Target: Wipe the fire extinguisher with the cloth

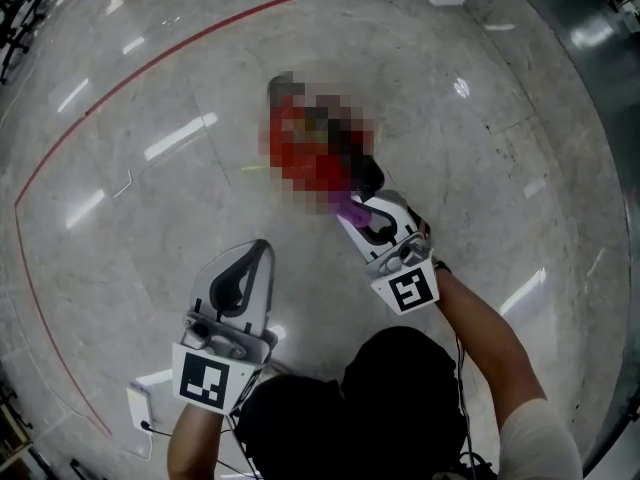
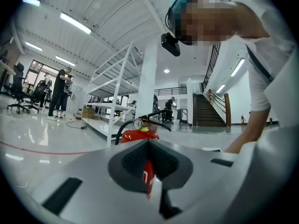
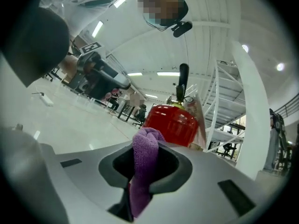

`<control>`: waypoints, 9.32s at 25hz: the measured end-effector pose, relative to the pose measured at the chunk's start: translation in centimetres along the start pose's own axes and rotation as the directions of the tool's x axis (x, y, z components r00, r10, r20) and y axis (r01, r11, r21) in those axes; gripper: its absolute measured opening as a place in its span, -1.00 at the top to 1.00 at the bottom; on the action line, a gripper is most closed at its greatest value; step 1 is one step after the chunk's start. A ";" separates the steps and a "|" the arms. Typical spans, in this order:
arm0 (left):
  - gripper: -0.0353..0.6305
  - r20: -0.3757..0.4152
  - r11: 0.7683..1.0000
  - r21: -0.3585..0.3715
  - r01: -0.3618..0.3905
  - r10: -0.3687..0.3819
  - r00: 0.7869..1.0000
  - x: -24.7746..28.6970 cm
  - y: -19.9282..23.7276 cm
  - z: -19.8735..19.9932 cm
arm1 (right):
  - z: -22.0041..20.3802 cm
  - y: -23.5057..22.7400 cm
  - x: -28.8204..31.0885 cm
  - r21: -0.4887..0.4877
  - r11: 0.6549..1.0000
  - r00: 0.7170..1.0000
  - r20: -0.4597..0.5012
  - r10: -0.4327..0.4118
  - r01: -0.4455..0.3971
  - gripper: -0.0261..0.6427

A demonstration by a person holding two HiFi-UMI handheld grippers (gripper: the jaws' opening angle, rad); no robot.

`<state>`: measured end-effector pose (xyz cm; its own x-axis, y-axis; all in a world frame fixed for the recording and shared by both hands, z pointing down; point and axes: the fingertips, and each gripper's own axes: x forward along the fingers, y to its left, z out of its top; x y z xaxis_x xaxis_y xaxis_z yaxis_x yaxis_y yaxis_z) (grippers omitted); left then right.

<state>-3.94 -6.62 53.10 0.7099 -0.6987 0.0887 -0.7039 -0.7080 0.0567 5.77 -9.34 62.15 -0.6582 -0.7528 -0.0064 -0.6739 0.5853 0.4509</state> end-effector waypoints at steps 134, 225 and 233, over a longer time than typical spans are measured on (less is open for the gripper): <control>0.88 -0.017 0.985 -0.160 0.056 -0.060 0.998 -7.7 5.1 -7.2 | 4.6 10.2 5.8 0.453 0.795 0.900 0.042 0.433 -0.404 0.72; 0.74 -0.090 0.983 0.170 -0.068 0.084 0.992 7.8 4.5 -8.8 | 1.5 -4.5 -8.6 0.488 0.866 0.976 -0.216 0.000 0.108 0.87; 0.74 -0.110 0.986 0.158 -0.054 0.072 0.991 8.3 4.8 -14.1 | 1.5 -3.5 -8.1 0.505 0.858 0.978 -0.207 0.019 0.090 0.87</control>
<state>-1.81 -14.39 68.08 0.6505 -0.7322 0.2019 -0.7286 -0.6766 -0.1064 12.98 -4.88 59.25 -0.5871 -0.7876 0.1871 -0.8074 0.5865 -0.0646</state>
